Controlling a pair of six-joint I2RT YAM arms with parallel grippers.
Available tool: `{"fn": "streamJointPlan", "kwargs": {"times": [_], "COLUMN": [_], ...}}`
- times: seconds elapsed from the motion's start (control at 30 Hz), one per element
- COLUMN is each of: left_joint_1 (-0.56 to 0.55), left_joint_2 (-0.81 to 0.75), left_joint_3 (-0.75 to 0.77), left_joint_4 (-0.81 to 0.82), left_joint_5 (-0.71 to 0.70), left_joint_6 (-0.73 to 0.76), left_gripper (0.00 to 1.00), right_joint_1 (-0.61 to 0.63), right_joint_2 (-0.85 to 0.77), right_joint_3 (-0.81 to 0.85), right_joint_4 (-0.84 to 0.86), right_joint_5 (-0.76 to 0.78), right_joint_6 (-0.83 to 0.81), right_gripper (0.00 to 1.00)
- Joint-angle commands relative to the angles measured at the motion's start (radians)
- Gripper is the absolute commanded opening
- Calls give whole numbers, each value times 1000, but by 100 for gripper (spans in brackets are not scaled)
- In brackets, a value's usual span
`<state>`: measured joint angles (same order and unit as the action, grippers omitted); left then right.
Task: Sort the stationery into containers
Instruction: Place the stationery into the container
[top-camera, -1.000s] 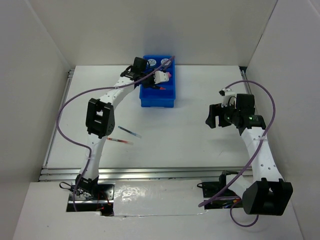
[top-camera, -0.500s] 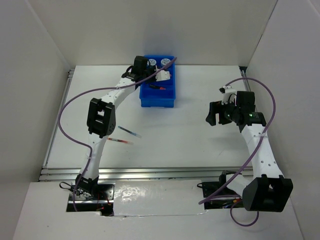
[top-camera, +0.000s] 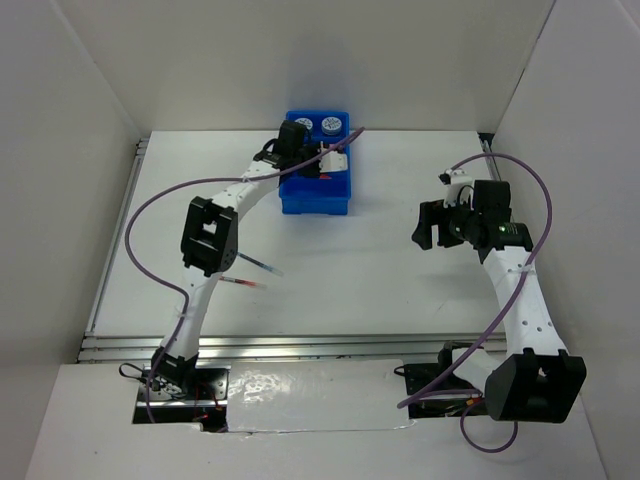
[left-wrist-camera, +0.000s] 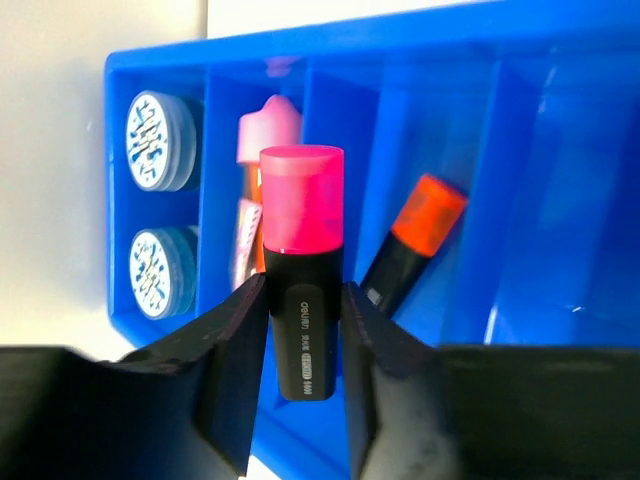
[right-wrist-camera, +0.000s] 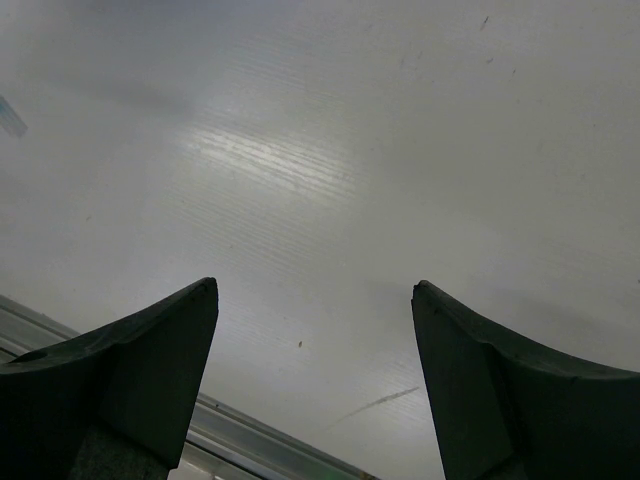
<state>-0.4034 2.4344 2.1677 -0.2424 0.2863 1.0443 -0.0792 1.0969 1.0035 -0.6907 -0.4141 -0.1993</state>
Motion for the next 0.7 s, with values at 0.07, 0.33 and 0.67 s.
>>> {"fn": "streamJointPlan", "kwargs": {"times": [0.07,0.33,0.67], "left_joint_1": [-8,-8,132], "left_joint_2": [-15,-54,-328], "left_joint_3": [-22,-20,43], "left_joint_4": [19,-6,69], "left_joint_5": [1,-6,201], "left_joint_6": [-1,2,-583], "left_gripper": [47,62,52], "right_joint_1": [-5,-5,200], "right_joint_2": [24,58,52], "right_joint_3": [70,129,175], "right_joint_4": [5,10,14], "right_joint_5": [-3,-20,69], "right_joint_6": [3,11,-91], "right_gripper": [85,85,82]}}
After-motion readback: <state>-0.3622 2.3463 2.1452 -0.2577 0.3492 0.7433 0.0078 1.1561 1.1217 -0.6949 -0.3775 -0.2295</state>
